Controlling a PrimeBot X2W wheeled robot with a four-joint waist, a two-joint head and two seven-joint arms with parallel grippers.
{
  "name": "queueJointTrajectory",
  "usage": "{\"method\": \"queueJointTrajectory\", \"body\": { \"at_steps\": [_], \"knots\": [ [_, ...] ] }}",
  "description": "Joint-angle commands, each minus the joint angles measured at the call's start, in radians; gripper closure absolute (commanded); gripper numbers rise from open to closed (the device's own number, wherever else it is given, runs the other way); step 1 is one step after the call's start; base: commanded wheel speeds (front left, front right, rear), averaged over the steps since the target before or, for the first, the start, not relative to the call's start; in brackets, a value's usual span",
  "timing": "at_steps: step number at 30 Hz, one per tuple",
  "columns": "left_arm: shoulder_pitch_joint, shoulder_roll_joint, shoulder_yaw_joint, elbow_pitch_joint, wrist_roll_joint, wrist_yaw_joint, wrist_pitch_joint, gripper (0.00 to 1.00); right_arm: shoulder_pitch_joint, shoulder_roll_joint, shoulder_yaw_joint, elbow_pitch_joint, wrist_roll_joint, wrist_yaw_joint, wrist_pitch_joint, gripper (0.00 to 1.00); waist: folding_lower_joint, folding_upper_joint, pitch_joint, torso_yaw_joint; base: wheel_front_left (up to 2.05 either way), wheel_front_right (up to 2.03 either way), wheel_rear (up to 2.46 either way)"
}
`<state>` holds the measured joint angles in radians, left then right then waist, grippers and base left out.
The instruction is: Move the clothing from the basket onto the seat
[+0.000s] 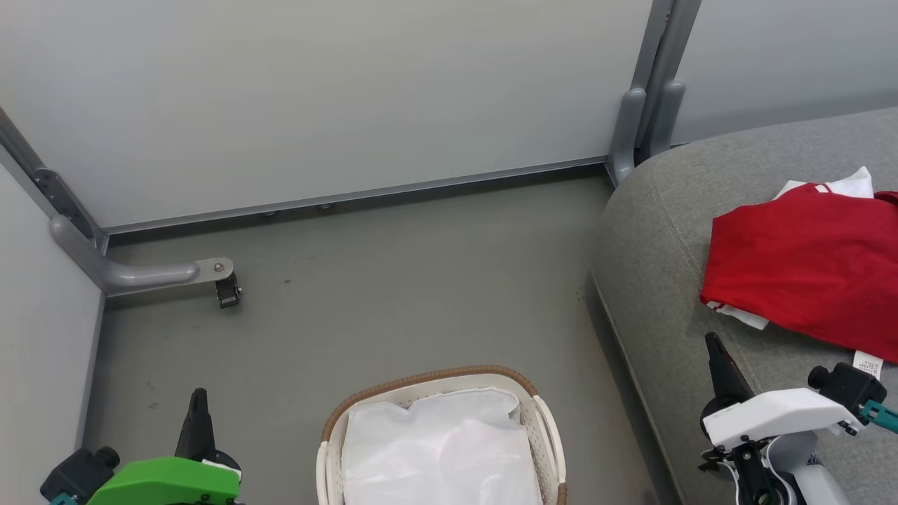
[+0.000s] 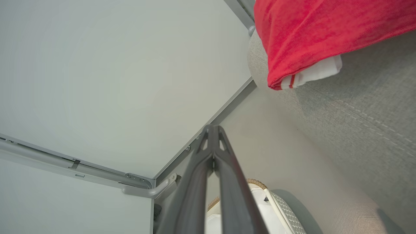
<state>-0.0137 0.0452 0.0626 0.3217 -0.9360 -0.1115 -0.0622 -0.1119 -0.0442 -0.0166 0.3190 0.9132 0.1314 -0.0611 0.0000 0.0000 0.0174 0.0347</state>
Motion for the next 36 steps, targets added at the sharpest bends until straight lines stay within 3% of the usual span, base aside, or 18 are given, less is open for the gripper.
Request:
{"method": "queueJointTrajectory", "body": {
  "at_steps": [1,36],
  "knots": [
    [-0.033,0.005,0.005,-0.016,-0.027,-0.005,0.006,1.0,-0.005,-0.005,-0.006,-0.015,0.029,-0.001,0.006,1.0,0.0,0.0,0.0,0.0,0.0,0.0,0.0],
    [-0.073,0.007,0.031,-0.051,-0.379,-0.013,0.099,1.0,0.001,-0.007,-0.057,-0.05,0.393,-0.001,0.099,1.0,0.0,0.0,-0.007,-0.016,0.0,0.0,0.0]
  ]
}}
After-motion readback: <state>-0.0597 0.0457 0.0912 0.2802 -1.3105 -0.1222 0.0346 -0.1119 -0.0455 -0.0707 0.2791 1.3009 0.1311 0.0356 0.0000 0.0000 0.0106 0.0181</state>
